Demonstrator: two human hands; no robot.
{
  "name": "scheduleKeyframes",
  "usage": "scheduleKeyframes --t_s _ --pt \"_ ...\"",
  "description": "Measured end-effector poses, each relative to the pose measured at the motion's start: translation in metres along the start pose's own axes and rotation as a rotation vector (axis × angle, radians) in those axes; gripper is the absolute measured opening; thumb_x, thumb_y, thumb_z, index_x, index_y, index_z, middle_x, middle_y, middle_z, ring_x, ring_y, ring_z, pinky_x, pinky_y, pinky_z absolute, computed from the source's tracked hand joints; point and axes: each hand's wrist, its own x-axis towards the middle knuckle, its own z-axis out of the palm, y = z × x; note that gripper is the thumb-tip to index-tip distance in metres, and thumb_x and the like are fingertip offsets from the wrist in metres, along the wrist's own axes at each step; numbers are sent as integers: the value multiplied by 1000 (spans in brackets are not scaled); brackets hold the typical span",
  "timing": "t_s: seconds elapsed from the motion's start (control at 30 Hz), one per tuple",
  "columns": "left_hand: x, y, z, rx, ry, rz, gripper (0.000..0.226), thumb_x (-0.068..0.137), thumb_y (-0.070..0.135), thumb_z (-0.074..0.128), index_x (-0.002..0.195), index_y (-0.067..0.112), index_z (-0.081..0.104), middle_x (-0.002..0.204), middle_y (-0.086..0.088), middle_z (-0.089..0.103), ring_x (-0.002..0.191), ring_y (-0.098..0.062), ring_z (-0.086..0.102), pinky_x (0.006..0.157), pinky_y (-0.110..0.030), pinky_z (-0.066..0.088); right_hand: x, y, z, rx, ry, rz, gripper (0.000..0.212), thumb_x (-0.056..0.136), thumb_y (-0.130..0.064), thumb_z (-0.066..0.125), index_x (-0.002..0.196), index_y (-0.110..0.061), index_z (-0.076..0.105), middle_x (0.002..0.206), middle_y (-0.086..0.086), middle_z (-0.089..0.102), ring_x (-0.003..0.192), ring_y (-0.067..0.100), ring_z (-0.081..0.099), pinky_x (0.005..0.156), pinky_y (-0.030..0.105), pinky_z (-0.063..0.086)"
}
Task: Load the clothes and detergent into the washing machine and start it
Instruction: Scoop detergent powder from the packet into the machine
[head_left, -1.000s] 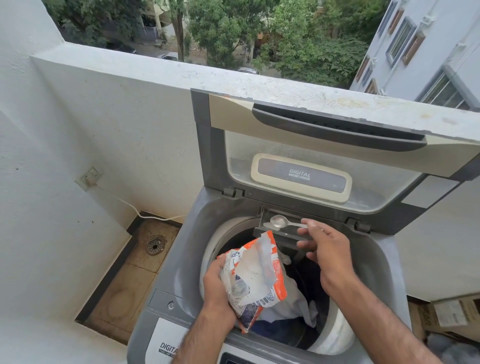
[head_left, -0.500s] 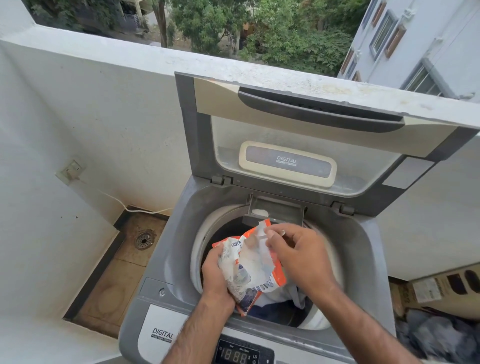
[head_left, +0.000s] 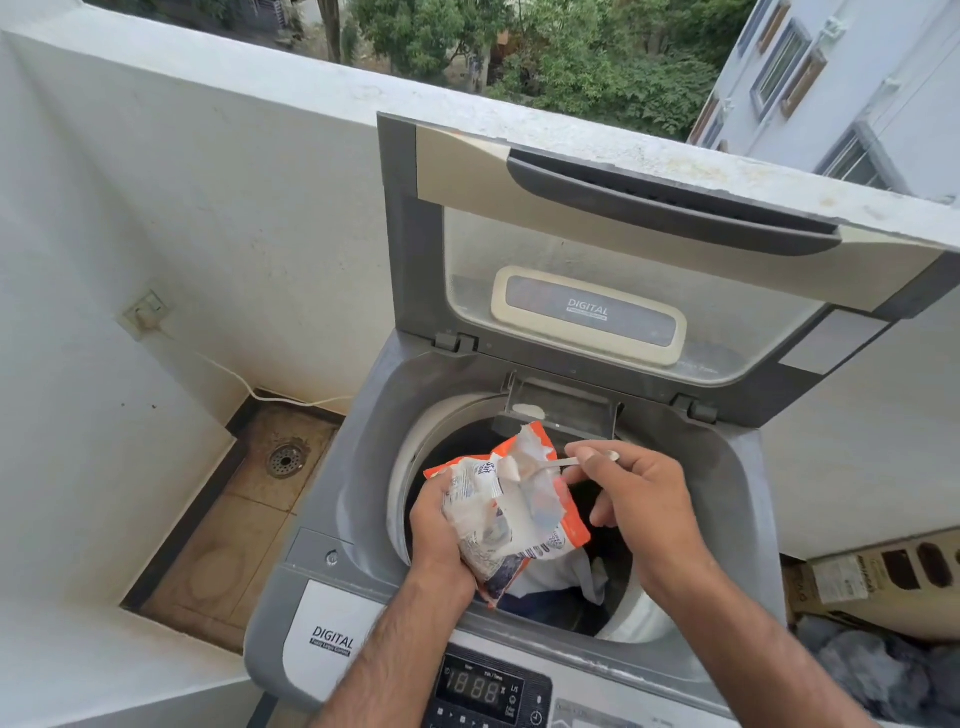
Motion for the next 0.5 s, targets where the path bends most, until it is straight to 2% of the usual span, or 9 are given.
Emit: scheduleKeyframes --t_s 0.13,0.27,0.43,0.5 --pt "1 0 0 7 25 -5 38 99 40 49 96 14 77 85 -11 79 66 -25 76 70 -37 58 3 1 -13 34 7 65 16 97 -14 68 91 -15 83 85 13 79 49 18 47 60 29 43" --pt "2 -1 -2 20 64 -2 37 98 42 51 100 16 77 95 -12 79 80 -30 75 76 -42 58 6 1 -25 57 2 103 19 98 -12 64 95 -14 83 84 9 79 51 18 51 65 35 41" --pt "0 0 -2 37 79 -2 34 97 40 52 100 16 77 91 -11 79 88 -32 72 82 -44 56 22 -1 -36 143 27 138 21 100 -11 60 102 -12 81 86 8 79 49 14 53 62 32 41" --pt "0 0 -3 47 98 -10 36 96 42 53 103 16 77 97 -13 79 91 -34 72 85 -47 56 31 -3 -38 157 41 131 22 101 -12 59 104 -12 81 88 8 79 51 14 54 62 31 42"
